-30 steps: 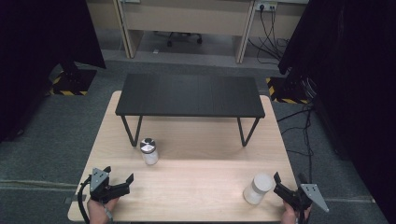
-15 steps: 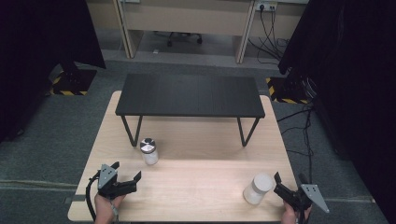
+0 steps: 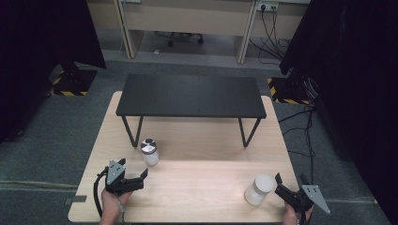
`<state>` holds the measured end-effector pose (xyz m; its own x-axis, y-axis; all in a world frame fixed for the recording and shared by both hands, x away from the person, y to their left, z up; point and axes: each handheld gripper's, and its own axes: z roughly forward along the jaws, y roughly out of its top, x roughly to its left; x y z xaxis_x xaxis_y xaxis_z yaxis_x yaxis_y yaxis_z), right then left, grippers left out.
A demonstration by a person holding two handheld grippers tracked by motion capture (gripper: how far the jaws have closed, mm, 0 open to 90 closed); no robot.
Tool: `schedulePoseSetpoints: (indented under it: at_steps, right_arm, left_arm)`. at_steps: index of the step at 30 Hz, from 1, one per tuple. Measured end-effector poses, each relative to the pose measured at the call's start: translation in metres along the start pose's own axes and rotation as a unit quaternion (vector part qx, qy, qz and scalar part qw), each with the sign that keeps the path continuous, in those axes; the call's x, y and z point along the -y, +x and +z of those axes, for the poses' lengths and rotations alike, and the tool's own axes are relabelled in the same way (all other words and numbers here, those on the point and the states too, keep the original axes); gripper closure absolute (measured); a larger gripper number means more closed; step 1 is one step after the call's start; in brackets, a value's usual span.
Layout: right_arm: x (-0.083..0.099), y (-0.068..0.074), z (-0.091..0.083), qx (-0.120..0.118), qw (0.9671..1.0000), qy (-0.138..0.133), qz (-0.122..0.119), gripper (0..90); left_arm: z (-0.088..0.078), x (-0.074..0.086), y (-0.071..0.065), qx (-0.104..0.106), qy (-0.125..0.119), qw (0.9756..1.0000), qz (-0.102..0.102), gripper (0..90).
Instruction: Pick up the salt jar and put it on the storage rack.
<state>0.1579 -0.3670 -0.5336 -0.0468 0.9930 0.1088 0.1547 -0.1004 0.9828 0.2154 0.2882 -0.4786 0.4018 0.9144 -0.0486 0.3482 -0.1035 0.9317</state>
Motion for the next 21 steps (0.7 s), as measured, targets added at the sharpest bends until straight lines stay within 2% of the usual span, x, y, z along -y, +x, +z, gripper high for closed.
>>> schedulePoseSetpoints:
  at_steps: [7, 12, 15, 21]
  right_arm:
    - [0.001, 0.000, -0.001, -0.001, 1.0000, -0.003, 0.002, 0.7]
    - [0.001, -0.001, -0.001, -0.001, 1.0000, -0.004, 0.002, 0.8]
    - [0.002, -0.001, -0.001, -0.002, 1.0000, -0.006, 0.003, 0.7]
    - [0.004, -0.003, -0.002, -0.006, 0.9999, -0.012, 0.009, 0.7]
  left_arm:
    - [0.006, -0.002, -0.003, 0.000, 0.000, 1.0000, -0.008, 0.0]
    - [0.011, -0.006, -0.007, -0.009, 0.010, 0.9999, -0.003, 0.8]
    - [0.013, -0.007, -0.006, -0.003, 0.009, 1.0000, -0.001, 0.8]
    - [0.017, -0.009, -0.009, -0.009, 0.011, 0.9999, -0.007, 0.8]
